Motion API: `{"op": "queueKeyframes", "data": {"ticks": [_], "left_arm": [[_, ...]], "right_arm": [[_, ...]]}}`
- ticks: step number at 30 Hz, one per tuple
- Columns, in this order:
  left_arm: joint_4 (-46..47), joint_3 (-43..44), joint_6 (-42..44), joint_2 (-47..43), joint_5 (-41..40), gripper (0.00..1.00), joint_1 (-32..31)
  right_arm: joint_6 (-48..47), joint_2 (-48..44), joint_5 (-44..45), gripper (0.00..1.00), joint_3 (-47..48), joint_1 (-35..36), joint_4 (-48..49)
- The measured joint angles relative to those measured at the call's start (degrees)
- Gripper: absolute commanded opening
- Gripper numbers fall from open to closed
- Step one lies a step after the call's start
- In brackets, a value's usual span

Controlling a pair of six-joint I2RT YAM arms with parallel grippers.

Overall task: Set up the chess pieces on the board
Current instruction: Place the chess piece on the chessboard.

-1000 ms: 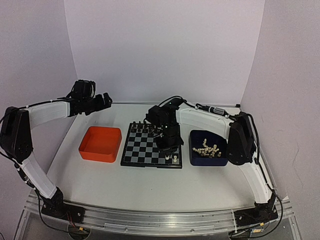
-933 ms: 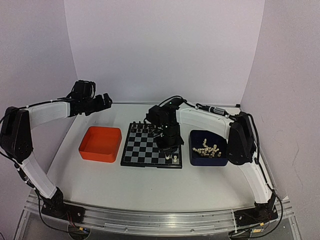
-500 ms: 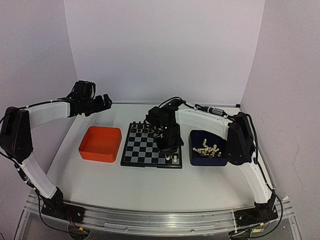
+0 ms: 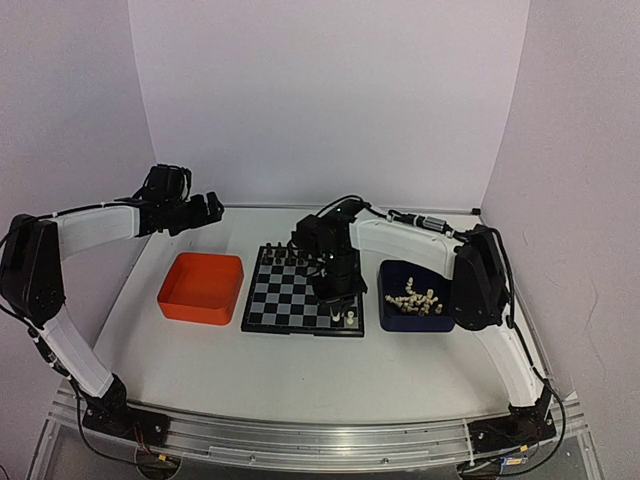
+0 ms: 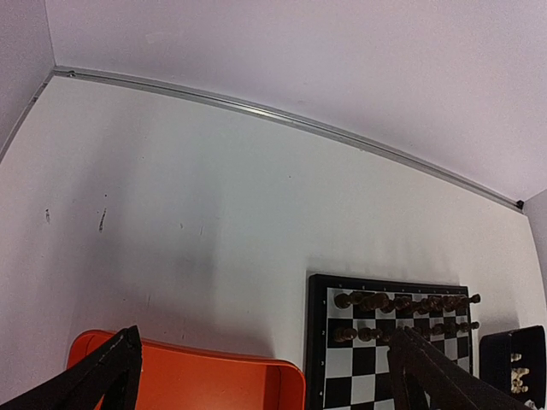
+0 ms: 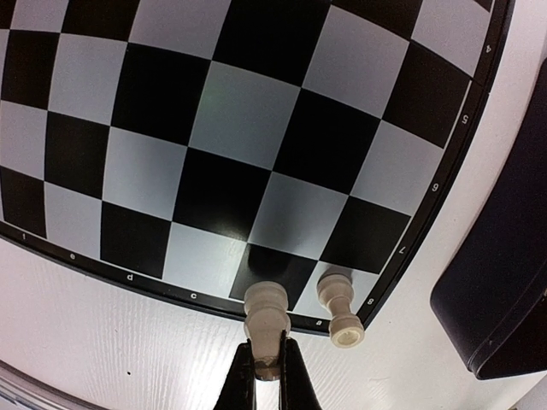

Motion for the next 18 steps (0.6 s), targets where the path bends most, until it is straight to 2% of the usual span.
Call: {"op": "queueKeyframes", "data": {"ticks": [11,18], "left_arm": [[-0.03,-0.02,0.14,-0.07,-0.13,1.0,0.0],[-0.01,-0.02,0.18,-0.13,-0.17,1.0,0.0]], "right_arm": [[0.17,1.81,0.04,0.01,0.02,0.0,0.02],[0.4,1.81,0.02,0.12,0.02,0.0,0.01]]}}
